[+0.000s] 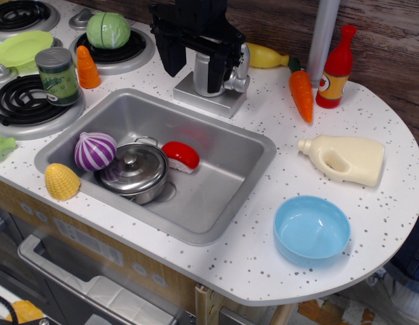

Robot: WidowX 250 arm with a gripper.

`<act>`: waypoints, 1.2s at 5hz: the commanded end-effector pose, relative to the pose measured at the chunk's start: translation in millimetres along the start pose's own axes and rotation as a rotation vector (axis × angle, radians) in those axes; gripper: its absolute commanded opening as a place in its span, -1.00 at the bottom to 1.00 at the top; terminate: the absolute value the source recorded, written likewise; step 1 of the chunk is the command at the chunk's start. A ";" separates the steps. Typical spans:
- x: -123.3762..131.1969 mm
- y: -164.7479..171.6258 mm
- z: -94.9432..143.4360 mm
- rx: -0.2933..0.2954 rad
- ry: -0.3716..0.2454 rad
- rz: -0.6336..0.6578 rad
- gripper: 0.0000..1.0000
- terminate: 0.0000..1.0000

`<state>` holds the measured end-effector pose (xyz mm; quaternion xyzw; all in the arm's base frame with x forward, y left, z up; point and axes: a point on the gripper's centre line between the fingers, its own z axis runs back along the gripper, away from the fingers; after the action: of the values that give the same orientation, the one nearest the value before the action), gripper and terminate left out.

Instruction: Put corn into bowl

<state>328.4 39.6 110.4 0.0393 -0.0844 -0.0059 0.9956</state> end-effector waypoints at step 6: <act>-133.6 83.3 -8.4 0.053 -0.173 0.068 1.00 -1.00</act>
<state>195.4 124.2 70.4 0.0451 -0.1728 0.0275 0.9835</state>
